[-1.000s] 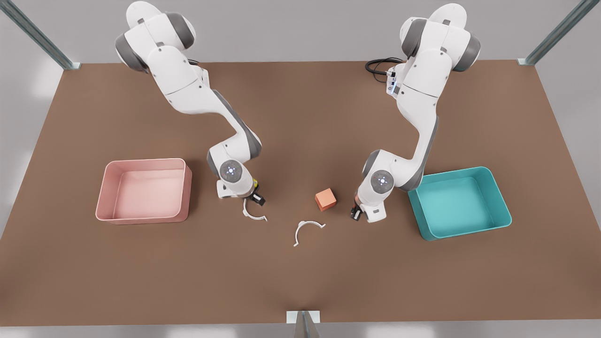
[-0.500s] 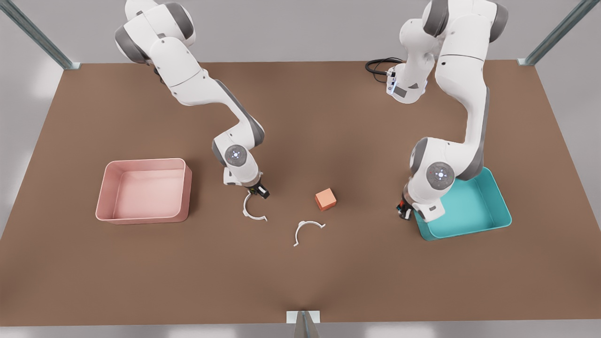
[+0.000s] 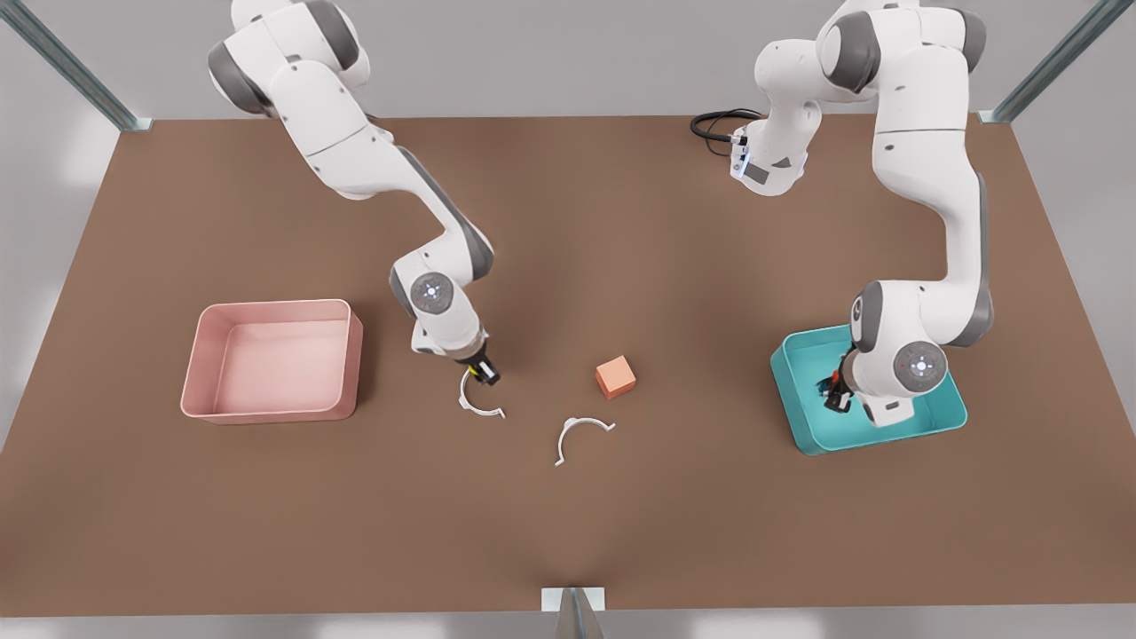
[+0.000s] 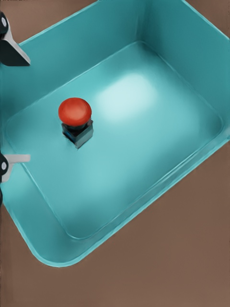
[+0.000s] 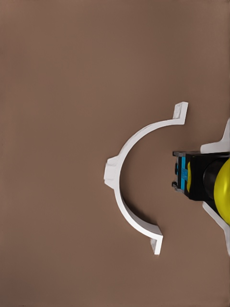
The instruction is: Place the red button in the blue storage box with the left arm, and place the yellow button in the pink storage box with the right arm
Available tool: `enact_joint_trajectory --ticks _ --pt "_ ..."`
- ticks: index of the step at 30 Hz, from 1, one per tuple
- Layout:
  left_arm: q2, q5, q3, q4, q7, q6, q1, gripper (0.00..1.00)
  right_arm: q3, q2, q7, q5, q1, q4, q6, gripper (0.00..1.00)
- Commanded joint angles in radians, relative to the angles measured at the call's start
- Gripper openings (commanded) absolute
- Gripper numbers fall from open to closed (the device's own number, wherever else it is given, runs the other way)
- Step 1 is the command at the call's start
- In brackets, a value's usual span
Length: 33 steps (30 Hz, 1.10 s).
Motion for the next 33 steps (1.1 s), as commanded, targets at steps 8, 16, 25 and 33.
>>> enact_joint_trajectory --ticks 8,16,25,33 --pt "-0.215 -0.098 -0.086 0.348 1.253 -0.428 -0.019 1.00 0.009 -0.114 -0.527 0.000 -0.261 0.124 -0.423 0.31" --pt "-0.296 -0.025 -0.208 0.321 1.202 -0.442 0.056 1.00 0.013 -0.291 -1.030 0.002 -0.545 0.021 -0.634 0.31" --pt "-0.293 -0.028 -0.208 0.321 1.207 -0.442 0.065 1.00 0.013 -0.286 -1.155 0.002 -0.698 -0.126 -0.574 1.00" --pt "-0.294 -0.025 -0.207 0.321 1.212 -0.449 0.075 1.00 0.065 -0.286 -1.178 -0.001 -0.688 0.205 -0.883 1.00"
